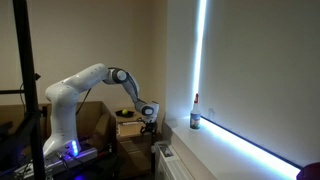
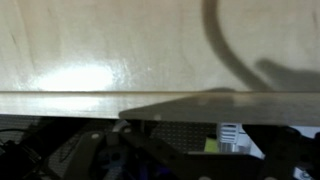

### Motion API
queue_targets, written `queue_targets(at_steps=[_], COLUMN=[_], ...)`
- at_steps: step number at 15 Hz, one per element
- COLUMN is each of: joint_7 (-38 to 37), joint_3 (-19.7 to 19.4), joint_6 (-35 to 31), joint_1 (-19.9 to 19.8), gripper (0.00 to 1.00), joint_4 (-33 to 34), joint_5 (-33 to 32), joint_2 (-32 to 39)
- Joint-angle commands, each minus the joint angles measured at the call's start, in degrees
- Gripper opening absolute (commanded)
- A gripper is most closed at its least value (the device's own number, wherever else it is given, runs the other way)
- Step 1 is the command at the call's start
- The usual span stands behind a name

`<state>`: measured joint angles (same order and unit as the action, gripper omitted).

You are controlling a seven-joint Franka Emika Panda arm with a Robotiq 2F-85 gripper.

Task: Put the green ball on the black dish and then close the sliding drawer

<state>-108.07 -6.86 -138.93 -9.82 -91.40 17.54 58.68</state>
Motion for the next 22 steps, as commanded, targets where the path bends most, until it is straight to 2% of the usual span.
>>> queue_targets(at_steps=[1,2,3,4,9,10,12,13,14,15,20,22], joint_7=[9.6,11.5,7.0,7.8,7.5,6.0,8.7,9.2,8.3,5.3,1.3,-0.4], joint_3=[2.1,2.7,0.1,0.1,-0.1,0.4,1.7,1.0,-0.7,-2.5,-1.4,-1.0], joint_6=[-14.8,-19.1,-12.0,-13.6,-13.3,-12.3,-7.2,-3.6,1.1,3.4,6.3,5.6], joint_1=[-1.5,-2.2,0.4,0.4,0.7,0.0,-3.6,-3.0,-0.7,3.5,14.2,20.0], gripper=[1.00,1.00,1.00,1.00,1.00,1.00,1.00,1.00,1.00,1.00,1.00,1.00], joint_4=[-13.2,-16.0,-7.8,-9.4,-8.4,-8.4,-5.1,-2.4,1.1,3.4,5.0,4.4], joint_5=[3.1,4.6,3.4,3.8,3.7,5.2,6.1,4.8,2.0,-0.8,-8.9,-11.8], joint_2=[-6.8,-8.1,-3.7,-4.3,-3.8,-4.1,-1.8,-0.3,1.3,2.4,3.5,3.7])
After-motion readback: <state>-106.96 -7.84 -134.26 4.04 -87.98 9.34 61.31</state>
